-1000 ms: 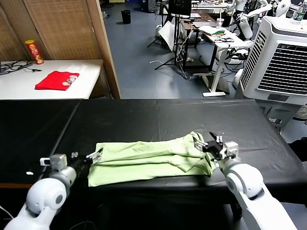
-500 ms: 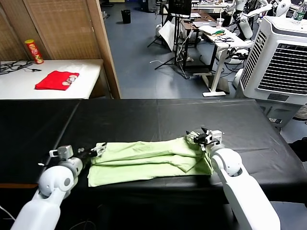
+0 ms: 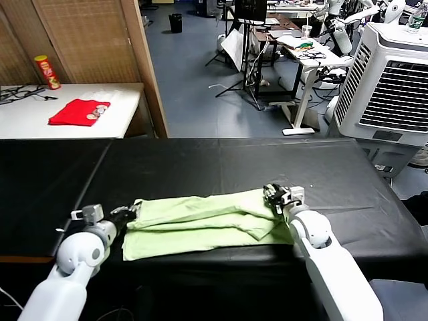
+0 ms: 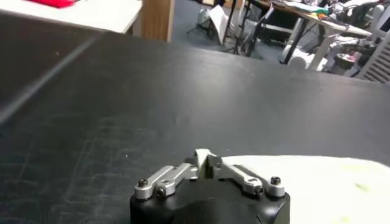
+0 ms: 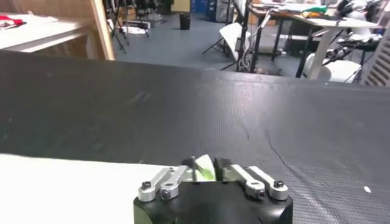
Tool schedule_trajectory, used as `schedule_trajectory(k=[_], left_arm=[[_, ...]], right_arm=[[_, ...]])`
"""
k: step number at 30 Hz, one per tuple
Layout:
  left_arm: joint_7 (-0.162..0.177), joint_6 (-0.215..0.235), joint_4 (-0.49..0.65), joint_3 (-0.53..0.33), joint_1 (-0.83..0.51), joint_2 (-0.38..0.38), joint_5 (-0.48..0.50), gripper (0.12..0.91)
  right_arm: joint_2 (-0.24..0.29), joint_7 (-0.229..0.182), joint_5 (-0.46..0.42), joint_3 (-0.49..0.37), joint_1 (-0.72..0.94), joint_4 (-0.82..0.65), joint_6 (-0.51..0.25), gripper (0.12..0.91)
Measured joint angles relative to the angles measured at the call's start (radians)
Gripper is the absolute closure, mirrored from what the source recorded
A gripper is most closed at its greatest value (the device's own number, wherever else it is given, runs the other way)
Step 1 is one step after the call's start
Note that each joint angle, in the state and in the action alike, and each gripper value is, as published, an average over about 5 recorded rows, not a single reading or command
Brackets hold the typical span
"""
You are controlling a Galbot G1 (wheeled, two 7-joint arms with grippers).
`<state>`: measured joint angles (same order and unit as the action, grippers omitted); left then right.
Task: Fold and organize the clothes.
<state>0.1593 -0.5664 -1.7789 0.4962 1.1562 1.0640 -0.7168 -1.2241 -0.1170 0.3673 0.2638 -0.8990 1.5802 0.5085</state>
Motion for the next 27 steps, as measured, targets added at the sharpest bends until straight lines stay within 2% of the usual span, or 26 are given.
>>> schedule_trajectory(k=[2,6,10,13,17,21,23,27], left_arm=[[-0.001,0.018,0.004,-0.002,0.002,0.005,0.035,0.901],[-0.006,0.028,0.008,0.000,0.003,0.011,0.058,0.902],[-0.014,0.029,0.001,0.003,0.005,0.011,0.060,0.878],[-0.019,0.029,-0.008,0.006,0.006,0.007,0.059,0.760],[-0.020,0.026,-0.028,0.016,0.015,-0.008,0.049,0.528],[-0.017,0.019,-0.056,0.034,0.031,-0.029,0.027,0.323],[-0.013,0.013,-0.073,0.047,0.044,-0.038,0.009,0.261],[-0.002,0.000,-0.125,0.073,0.086,-0.039,-0.019,0.234]], right_arm=[[-0.010,-0.011,-0.014,0.004,-0.007,0.004,-0.010,0.884],[-0.026,-0.014,-0.020,0.011,-0.020,0.017,-0.011,0.889],[-0.023,-0.001,-0.013,0.017,-0.035,0.038,0.000,0.851],[-0.013,0.011,-0.010,0.026,-0.049,0.059,0.004,0.724],[0.011,0.019,0.004,0.045,-0.077,0.102,0.006,0.491],[0.036,0.022,0.012,0.070,-0.115,0.157,0.007,0.297],[0.046,0.027,0.012,0.084,-0.138,0.188,0.007,0.247],[0.062,0.040,0.015,0.114,-0.191,0.252,0.001,0.229]])
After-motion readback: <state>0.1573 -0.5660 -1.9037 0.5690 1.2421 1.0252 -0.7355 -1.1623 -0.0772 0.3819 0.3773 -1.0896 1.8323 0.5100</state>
